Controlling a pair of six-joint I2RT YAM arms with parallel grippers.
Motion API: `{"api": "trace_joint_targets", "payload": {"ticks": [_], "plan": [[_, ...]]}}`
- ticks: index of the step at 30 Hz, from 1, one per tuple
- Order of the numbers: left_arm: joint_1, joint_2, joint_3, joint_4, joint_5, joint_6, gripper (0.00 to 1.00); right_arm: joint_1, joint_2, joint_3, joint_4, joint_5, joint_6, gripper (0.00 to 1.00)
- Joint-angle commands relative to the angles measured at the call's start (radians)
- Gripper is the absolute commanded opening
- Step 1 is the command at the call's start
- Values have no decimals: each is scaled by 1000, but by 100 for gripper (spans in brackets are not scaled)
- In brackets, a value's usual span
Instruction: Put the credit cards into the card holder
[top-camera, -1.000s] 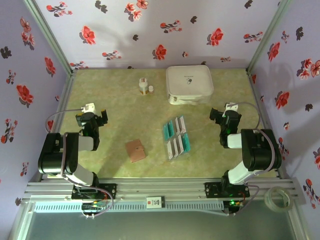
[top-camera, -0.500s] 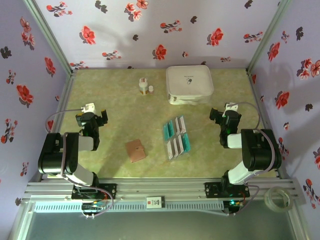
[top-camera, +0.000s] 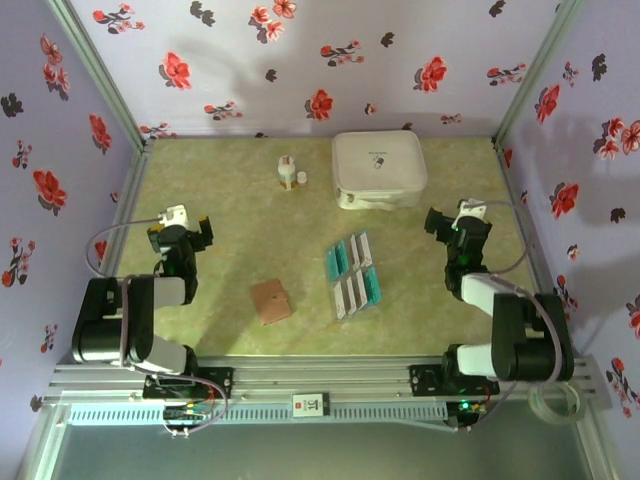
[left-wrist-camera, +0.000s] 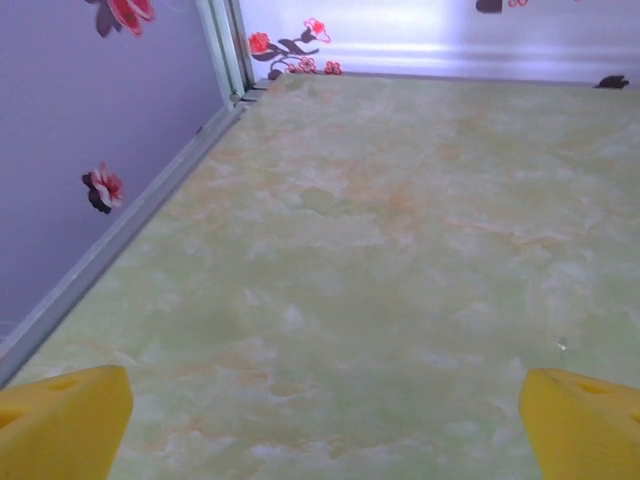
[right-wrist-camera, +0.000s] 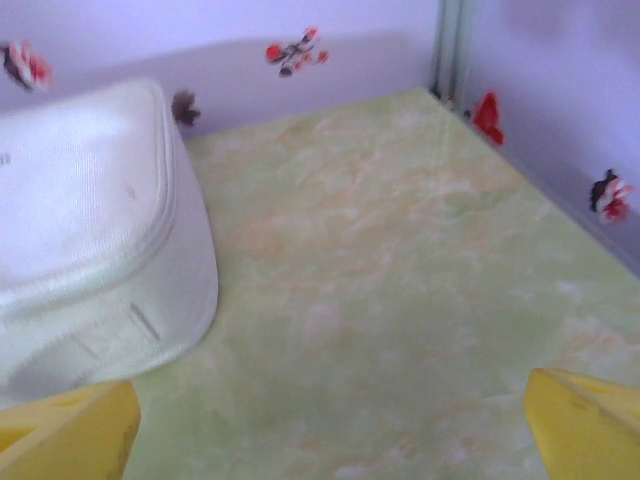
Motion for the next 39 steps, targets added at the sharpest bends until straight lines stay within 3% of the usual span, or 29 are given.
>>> {"api": "trace_joint_targets", "payload": {"ticks": [1,3,9,13,18,23,27,34,39], "plan": [[-8,-122,37,-140,-49,-19,100,-10,-94,97,-275,116,218,99],[-8,-197,75,-270,-59,-66,100,-22,-148,150,-416,115,354,99],[-14,-398,243,-795,-73,-364,100,8,-249,270,-585,-213,387,99],[-28,-441,348,-1103,46,-519,100,164,-277,349,-726,-271,365,95],[-64,-452,368,-1302,241,-590,100,463,-215,419,-849,-198,368,89],[-123,-470,310,-1358,356,-622,100,737,-100,455,-875,-77,407,89],[-192,-509,243,-1339,377,-673,100,910,14,447,-810,-59,475,78],[-268,-534,135,-1235,409,-752,100,1091,180,438,-707,-54,580,66],[-306,-525,107,-1199,410,-771,100,1163,220,439,-710,-24,619,65]]}}
